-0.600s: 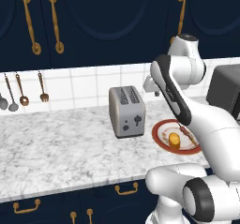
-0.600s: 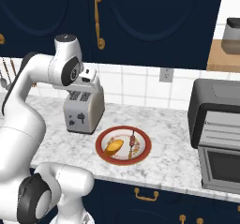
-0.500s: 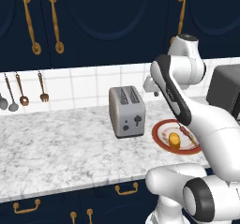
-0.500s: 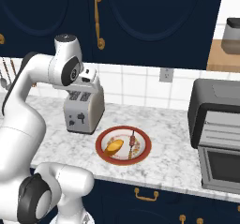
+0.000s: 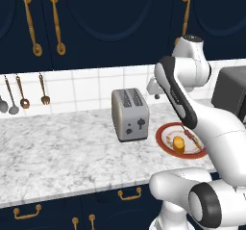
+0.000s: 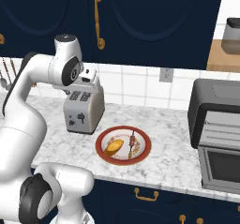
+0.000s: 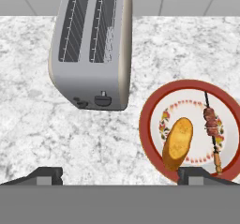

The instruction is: Pick up the kebab skewer and baguette bread, and place them inside the toaster oven. Close the toaster oven door and start by setting the timer.

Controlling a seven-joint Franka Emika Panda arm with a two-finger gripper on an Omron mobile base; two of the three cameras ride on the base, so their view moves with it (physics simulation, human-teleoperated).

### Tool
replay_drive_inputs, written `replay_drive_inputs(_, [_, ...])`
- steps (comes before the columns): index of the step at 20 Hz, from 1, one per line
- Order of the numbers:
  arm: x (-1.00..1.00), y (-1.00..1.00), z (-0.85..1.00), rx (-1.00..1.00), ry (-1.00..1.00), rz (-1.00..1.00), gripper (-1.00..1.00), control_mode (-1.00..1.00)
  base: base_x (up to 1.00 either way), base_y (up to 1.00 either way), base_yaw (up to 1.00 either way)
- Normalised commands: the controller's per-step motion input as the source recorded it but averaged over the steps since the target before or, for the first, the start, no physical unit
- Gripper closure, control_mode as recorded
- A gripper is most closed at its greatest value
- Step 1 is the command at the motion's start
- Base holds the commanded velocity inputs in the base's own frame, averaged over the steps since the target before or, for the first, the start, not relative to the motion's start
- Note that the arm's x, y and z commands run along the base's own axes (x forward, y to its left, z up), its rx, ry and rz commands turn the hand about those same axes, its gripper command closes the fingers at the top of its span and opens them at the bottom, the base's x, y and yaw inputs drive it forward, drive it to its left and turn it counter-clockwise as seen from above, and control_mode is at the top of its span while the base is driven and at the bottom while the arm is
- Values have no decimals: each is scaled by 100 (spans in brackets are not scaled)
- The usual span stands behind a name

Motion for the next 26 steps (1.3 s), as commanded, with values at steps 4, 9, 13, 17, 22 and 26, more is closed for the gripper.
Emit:
replay_drive_inputs(4, [0,0,0,0,0,0,-100,100,0,-33,0])
replay_drive_inputs(9, [0,0,0,0,0,0,-100,100,0,-55,0])
replay_drive_inputs(13, [0,0,0,0,0,0,-100,100,0,-48,0])
replay_drive_inputs(17, [0,0,0,0,0,0,-100,100,0,-48,0])
replay_drive_inputs(22, [0,0,0,0,0,0,-100,100,0,-49,-1])
replay_drive_inputs(26, [0,0,0,0,0,0,-100,100,0,-54,-1])
